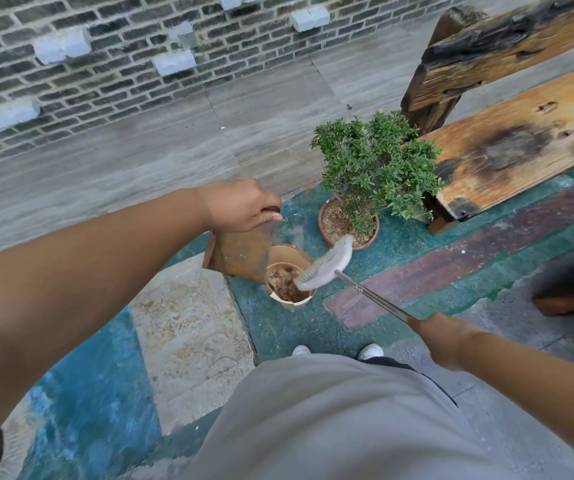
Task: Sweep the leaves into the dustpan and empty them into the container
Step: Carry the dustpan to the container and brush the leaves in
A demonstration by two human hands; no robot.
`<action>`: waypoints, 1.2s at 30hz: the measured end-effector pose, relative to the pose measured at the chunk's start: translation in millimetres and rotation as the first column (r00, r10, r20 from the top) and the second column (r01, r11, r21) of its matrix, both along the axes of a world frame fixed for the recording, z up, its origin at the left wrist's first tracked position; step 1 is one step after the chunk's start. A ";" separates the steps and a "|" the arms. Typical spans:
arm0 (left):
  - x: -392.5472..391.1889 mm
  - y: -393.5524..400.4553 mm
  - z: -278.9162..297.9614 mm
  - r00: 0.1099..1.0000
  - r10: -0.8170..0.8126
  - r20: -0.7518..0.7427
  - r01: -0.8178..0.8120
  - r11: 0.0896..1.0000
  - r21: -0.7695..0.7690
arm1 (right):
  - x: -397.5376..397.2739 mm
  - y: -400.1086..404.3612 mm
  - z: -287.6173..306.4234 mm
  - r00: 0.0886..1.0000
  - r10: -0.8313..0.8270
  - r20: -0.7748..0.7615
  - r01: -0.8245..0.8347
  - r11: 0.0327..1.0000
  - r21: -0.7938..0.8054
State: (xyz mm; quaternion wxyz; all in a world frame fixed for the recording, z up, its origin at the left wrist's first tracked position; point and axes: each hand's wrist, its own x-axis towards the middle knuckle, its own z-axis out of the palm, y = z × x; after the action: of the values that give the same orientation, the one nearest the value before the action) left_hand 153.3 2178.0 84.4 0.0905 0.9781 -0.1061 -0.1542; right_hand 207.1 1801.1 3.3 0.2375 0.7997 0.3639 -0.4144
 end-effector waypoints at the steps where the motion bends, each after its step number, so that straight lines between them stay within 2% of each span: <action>1: -0.8 2.0 -0.3 1.000 0.002 0.004 -0.002 1.000 -0.007 | 0.3 0.8 2.6 0.999 -0.036 -0.005 0.036 0.999 0.018; 5: -1.8 5.2 3.5 1.000 0.027 0.006 -0.027 1.000 -0.014 | 2.1 24.2 7.7 0.985 -0.162 -0.060 0.170 0.972 0.164; 8: -1.3 1.8 6.6 1.000 0.027 0.001 -0.027 0.999 -0.017 | -2.9 55.8 0.5 0.979 -0.183 -0.095 0.202 0.938 0.282; 10: 0.5 -2.3 6.6 1.000 0.023 -0.009 -0.023 0.999 -0.022 | -12.7 77.2 -6.2 0.978 -0.174 -0.112 0.200 0.932 0.303; 13: 2.6 -7.5 5.4 1.000 0.022 -0.018 -0.022 0.999 -0.029 | -26.7 90.8 -15.3 0.989 -0.113 -0.098 0.135 0.955 0.263; 17: 1.4 -3.5 4.5 0.999 0.046 0.004 -0.046 0.998 -0.048 | -34.4 68.5 -23.7 0.994 -0.088 -0.058 0.097 0.979 0.177; 22: -5.2 4.6 2.3 0.995 0.094 0.029 -0.091 0.992 -0.089 | -32.9 28.0 -26.3 0.980 -0.188 -0.059 0.194 0.974 0.115; 26: -5.9 8.4 9.2 0.984 0.156 0.091 -0.143 0.981 -0.134 | -35.0 0.7 -27.2 0.935 -0.346 -0.076 0.353 0.928 0.119; 28: -4.5 10.8 14.3 0.973 0.184 0.142 -0.162 0.974 -0.158 | -34.7 -9.7 -26.0 0.864 -0.484 -0.140 0.501 0.852 0.152; 29: -2.3 10.7 16.9 0.967 0.193 0.167 -0.166 0.973 -0.161 | -34.8 -14.7 -24.2 0.797 -0.568 -0.204 0.600 0.782 0.168; 30: 0.8 9.2 19.9 0.961 0.202 0.189 -0.172 0.971 -0.165 | -35.1 -19.3 -22.3 0.701 -0.655 -0.283 0.709 0.682 0.178; 32: 9.2 2.9 27.6 0.951 0.229 0.208 -0.194 0.965 -0.179 | -36.2 -29.7 -16.7 0.446 -0.788 -0.423 0.893 0.423 0.153; 34: 19.0 -9.0 33.3 0.946 0.238 0.219 -0.195 0.961 -0.198 | -36.8 -37.5 -6.8 0.207 -0.837 -0.506 0.978 0.185 0.094; 36: 28.1 -28.2 35.1 0.945 0.236 0.227 -0.183 0.956 -0.231 | -35.8 -42.9 7.6 0.066 -0.832 -0.551 0.998 0.055 0.038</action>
State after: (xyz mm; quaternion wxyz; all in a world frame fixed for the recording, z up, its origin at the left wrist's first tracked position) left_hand 181.4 2149.8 119.5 0.1934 0.9807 -0.0272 -0.0063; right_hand 171.3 1758.2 10.9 -0.3453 0.7659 -0.1348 -0.5254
